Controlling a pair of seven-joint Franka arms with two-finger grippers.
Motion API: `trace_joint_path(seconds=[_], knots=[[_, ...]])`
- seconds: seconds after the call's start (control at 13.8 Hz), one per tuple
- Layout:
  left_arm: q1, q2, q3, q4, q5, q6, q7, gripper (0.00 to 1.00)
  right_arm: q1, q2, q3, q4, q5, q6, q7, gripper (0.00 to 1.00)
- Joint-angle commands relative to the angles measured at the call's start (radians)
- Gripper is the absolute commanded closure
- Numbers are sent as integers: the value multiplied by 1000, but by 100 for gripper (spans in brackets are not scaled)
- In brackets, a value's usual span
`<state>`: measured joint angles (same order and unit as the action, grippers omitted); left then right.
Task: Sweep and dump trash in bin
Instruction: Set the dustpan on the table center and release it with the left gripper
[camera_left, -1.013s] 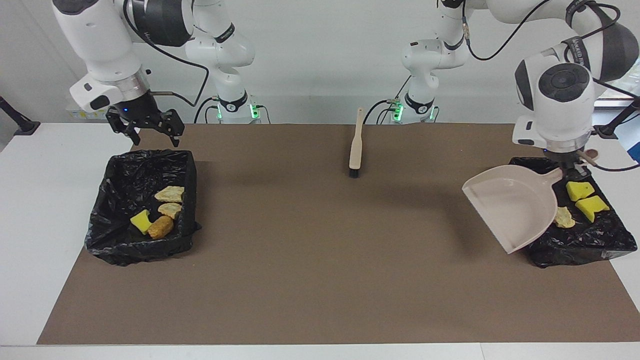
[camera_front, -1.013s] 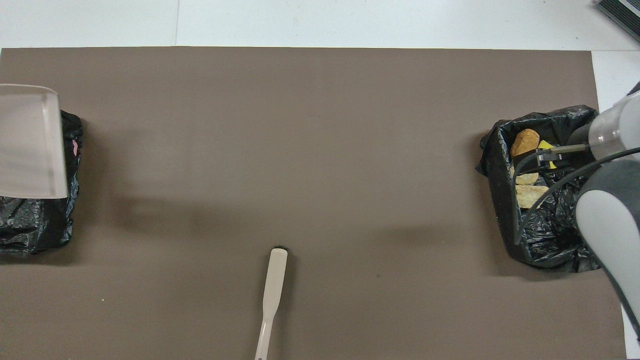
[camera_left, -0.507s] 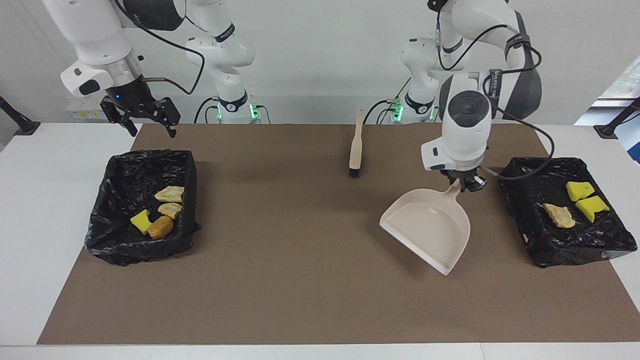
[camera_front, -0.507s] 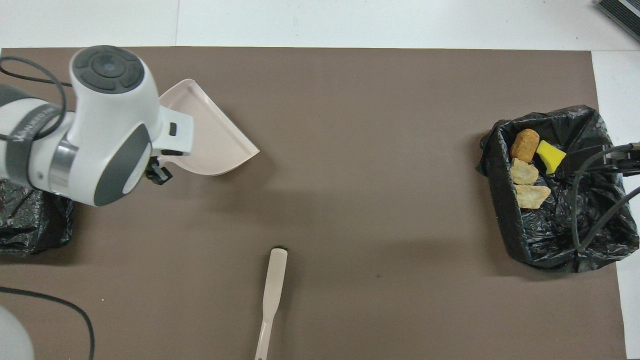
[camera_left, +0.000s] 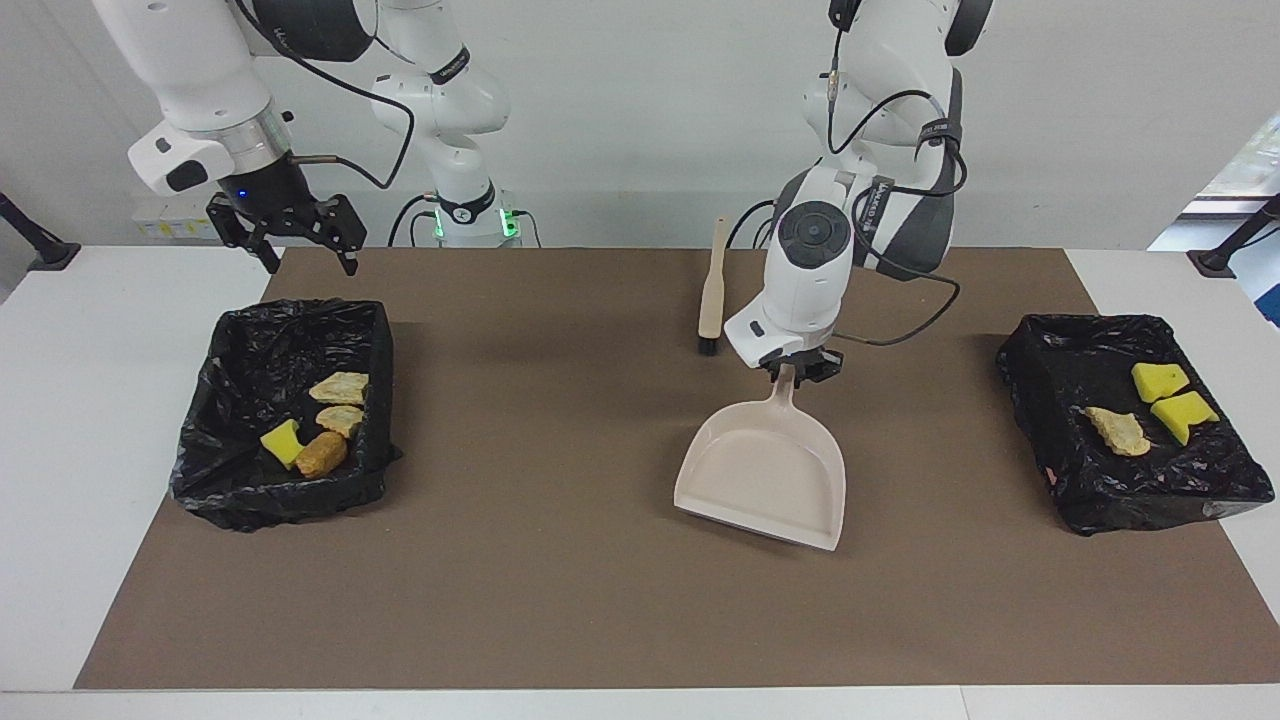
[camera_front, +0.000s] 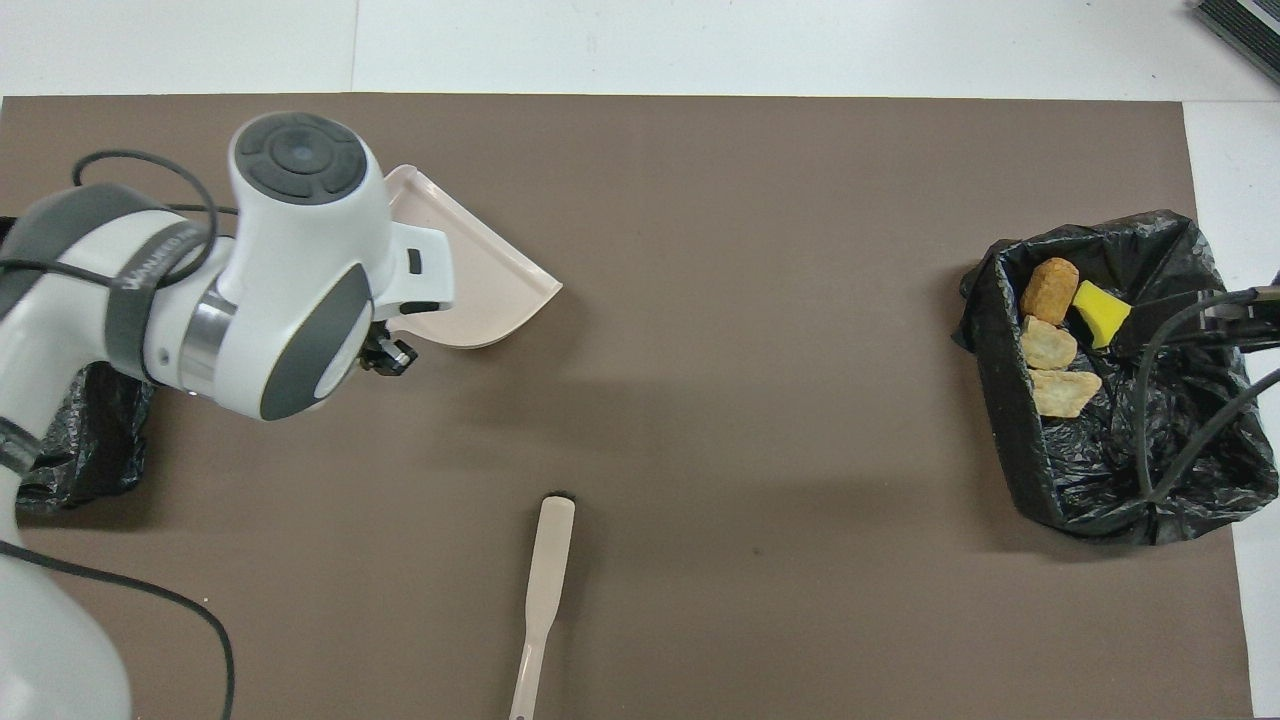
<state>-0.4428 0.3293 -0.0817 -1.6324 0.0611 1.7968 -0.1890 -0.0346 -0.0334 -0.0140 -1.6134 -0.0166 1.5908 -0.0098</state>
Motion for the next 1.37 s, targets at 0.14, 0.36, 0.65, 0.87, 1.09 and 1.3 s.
trace_joint_path(seconds=[0.14,0.36,0.65,0.87,1.09,1.3], knots=[[-62,42,20,-37,-29,101,-125,100,-33,-16,-11,-17,0,-9,-10,0],[-70,63,20,-32,-70,134,-195,91,-13,-16,0,-16,9,-8,-12,0],[-59,51,23,-26,-81,113,-195,0,-18,-16,0,-16,9,-8,-12,0],[-21,-30,42,-24,-69,69,-153,0,-14,-16,0,-17,9,-8,-12,0],[73,-157,43,-29,-69,27,-51,0,-16,-16,0,-16,9,-8,-12,0],[166,-300,43,-26,-70,-98,92,0,-16,-16,0,-16,9,-8,-12,0]])
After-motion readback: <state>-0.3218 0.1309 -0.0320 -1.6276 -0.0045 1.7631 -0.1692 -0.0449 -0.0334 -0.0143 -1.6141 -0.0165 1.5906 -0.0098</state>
